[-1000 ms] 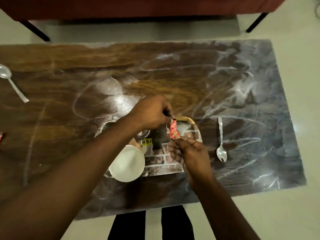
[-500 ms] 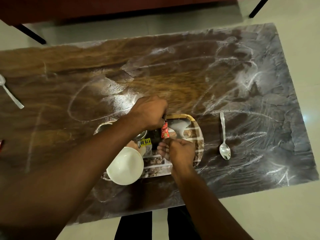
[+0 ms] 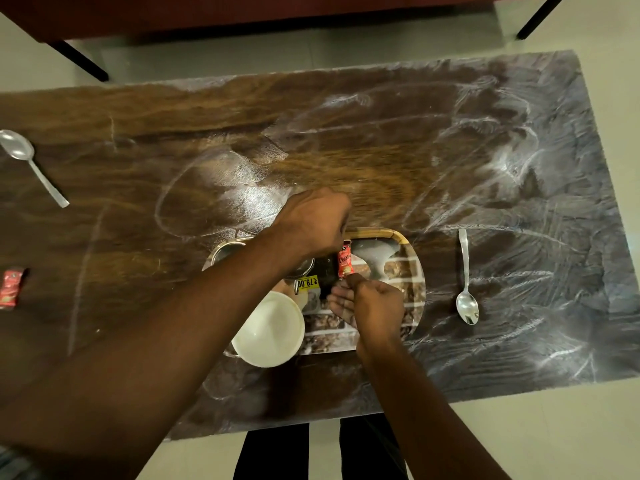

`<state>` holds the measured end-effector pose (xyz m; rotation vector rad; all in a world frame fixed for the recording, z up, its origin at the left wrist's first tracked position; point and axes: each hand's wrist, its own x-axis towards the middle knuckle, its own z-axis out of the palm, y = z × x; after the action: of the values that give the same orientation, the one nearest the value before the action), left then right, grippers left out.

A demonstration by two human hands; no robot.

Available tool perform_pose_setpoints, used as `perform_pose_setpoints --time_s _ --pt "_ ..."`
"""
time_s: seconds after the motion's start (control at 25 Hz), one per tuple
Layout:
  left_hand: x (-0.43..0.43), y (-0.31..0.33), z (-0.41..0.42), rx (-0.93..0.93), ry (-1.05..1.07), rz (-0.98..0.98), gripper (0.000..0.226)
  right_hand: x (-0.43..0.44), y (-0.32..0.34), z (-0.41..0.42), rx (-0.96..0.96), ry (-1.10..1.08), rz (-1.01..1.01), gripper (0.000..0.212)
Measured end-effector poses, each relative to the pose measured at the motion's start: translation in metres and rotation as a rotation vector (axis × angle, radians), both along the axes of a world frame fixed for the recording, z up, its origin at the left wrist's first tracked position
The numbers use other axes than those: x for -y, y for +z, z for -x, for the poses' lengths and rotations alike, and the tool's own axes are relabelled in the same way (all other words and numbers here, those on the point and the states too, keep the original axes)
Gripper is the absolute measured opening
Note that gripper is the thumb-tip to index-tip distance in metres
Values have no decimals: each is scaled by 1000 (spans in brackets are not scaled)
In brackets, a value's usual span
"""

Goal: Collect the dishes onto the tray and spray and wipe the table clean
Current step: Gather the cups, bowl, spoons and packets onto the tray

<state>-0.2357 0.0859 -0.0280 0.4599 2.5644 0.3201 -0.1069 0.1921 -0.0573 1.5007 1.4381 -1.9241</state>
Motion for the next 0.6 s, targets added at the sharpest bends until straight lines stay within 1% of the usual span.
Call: perform_pose_setpoints --time_s 0.08,0.2,0.28,0.36,0.44,0.6 --pt "6 2 2 10 40 -31 8 2 1 -1 -3 -6 -5 19" --pt "21 11 3 14 147 -95 18 0 1 -3 14 28 -20 29" --pt "45 22 -1 5 229 -172 9 -1 1 -7 37 97 -48 36" --pt "85 30 -10 -29 347 -280 5 -2 7 -14 26 165 -129 41" --pt "144 35 -25 -79 490 -322 9 0 18 -19 -72 216 -275 42" --pt "287 22 -87 -147 887 -296 19 38 53 -8 -371 395 -501 45"
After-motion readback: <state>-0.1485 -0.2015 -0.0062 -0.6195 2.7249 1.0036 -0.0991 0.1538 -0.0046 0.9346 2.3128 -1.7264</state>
